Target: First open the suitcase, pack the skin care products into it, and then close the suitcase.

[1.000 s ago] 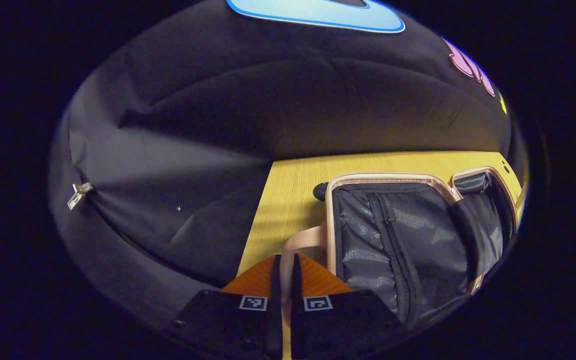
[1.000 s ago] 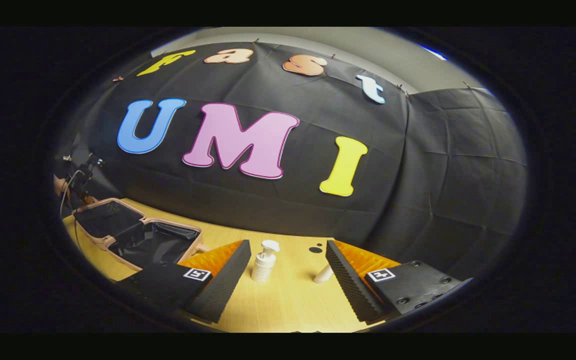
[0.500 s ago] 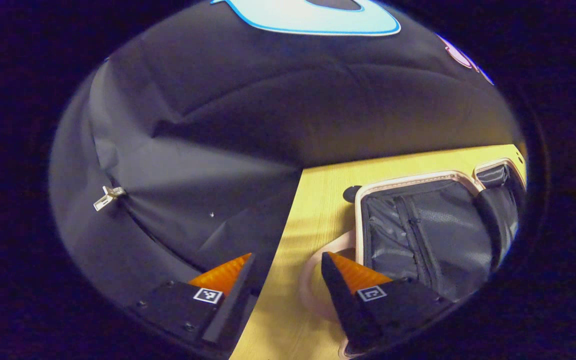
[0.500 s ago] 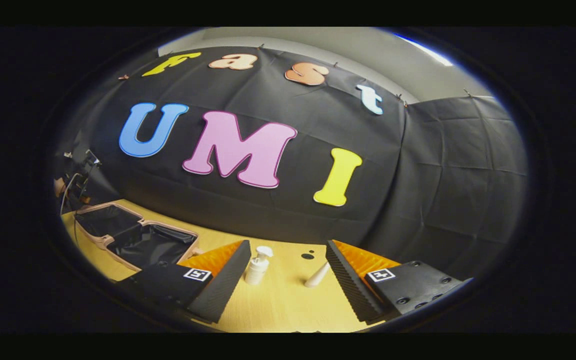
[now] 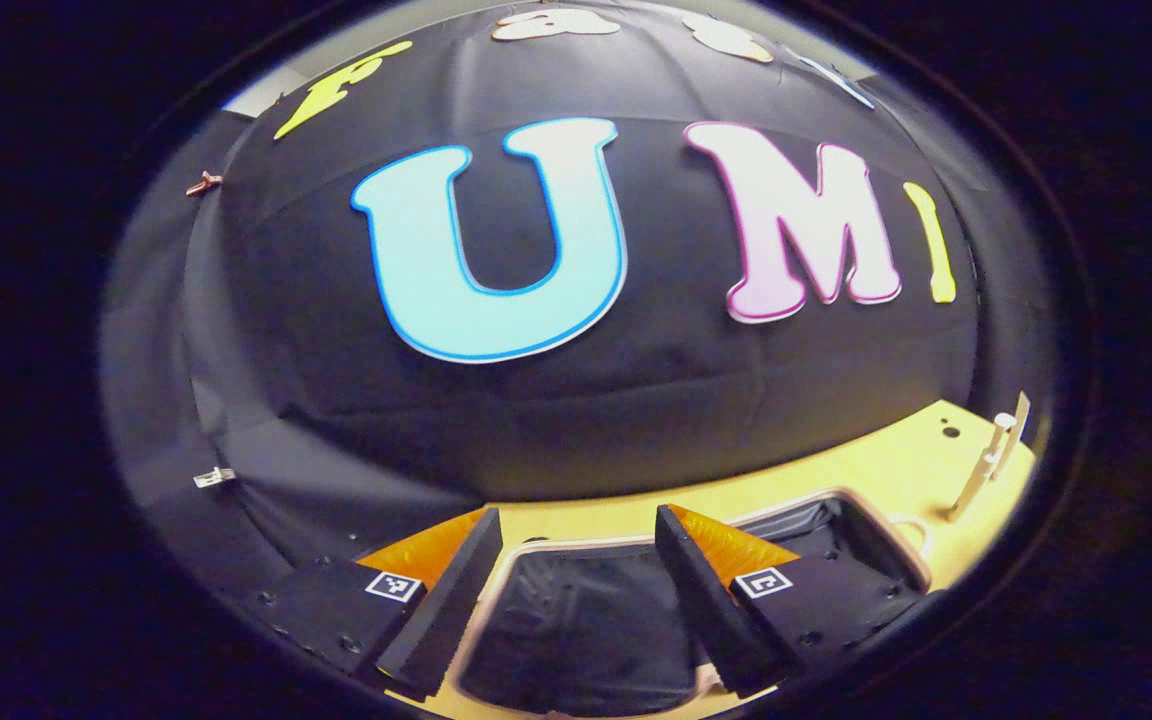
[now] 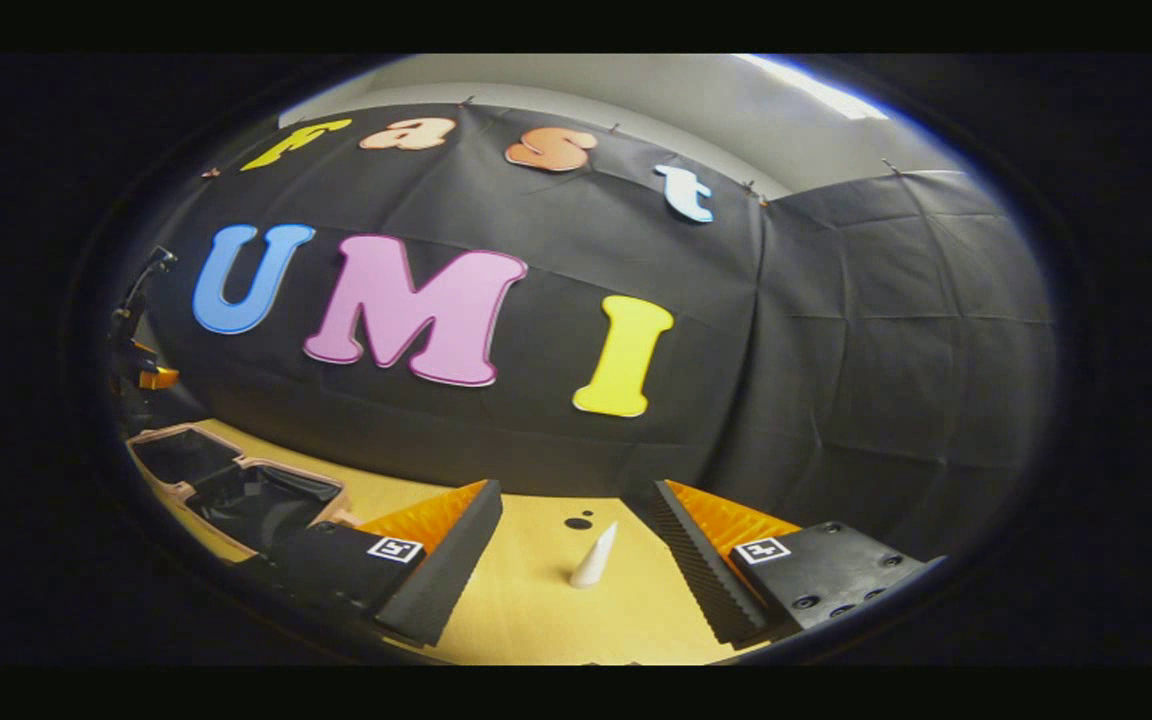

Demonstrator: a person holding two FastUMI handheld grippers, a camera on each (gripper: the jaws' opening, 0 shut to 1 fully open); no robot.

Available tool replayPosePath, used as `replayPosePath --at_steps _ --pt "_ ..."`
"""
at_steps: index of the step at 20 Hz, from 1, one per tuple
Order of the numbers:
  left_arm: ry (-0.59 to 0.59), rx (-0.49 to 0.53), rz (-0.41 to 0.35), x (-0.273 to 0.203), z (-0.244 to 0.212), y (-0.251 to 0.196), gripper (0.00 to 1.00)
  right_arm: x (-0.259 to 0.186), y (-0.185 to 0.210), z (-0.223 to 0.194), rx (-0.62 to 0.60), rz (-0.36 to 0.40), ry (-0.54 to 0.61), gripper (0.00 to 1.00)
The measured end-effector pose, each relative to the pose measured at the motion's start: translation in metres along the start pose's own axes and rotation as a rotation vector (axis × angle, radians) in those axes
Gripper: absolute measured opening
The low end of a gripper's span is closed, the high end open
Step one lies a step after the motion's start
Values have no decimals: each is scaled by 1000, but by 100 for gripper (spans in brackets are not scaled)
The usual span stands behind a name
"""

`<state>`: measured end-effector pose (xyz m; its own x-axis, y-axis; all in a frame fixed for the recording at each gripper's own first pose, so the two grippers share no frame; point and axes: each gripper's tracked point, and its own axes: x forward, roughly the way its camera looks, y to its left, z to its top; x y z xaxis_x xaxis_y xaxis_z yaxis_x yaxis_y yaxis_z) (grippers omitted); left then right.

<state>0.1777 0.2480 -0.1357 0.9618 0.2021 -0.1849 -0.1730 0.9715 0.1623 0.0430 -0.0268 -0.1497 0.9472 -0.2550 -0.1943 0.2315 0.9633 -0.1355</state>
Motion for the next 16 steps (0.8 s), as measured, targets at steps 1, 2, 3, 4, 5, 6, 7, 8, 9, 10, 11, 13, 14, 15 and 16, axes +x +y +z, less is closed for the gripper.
replayPosePath --at_steps 1,2,3,4,5,6,7,8,9,10,11,13,14,15,16 --pt "-43 -45 -63 -6 13 -50 98 7 -10 -15 13 -24 11 97" --pt "-73 -63 -95 -10 21 -90 98 16 -17 -28 25 -39 22 98" --pt "-93 -67 -130 -14 23 -131 98 24 -25 -42 28 -48 23 96" --pt "-105 -67 -157 -16 22 -158 98 30 -29 -50 20 -49 20 95" --pt "-118 -74 -187 -17 17 -186 98 36 -31 -58 8 -45 14 95" --pt "-121 -94 -229 -19 10 -212 98 43 -33 -67 -3 -42 10 97" --pt "-121 -123 -258 -22 -2 -237 98 49 -34 -79 0 -35 22 97" --pt "-117 -151 -282 -25 -13 -260 98 54 -35 -90 10 -27 35 97" --pt "-111 -166 -306 -28 -25 -283 98 60 -39 -107 20 -22 53 97" --pt "-105 -166 -325 -32 -37 -310 97 64 -39 -116 20 -15 61 97" --pt "-82 -151 -362 -38 -56 -343 98 68 -41 -129 10 6 72 97" --pt "-38 -145 -414 -45 -78 -379 98 71 -42 -153 9 43 115 97" --pt "-17 -145 -435 -48 -88 -395 98 70 -40 -169 25 69 154 97" --pt "30 -137 -457 -48 -105 -422 98 72 -43 -187 25 85 191 97" --pt "45 -132 -465 -45 -110 -435 98 75 -44 -194 33 93 204 97"
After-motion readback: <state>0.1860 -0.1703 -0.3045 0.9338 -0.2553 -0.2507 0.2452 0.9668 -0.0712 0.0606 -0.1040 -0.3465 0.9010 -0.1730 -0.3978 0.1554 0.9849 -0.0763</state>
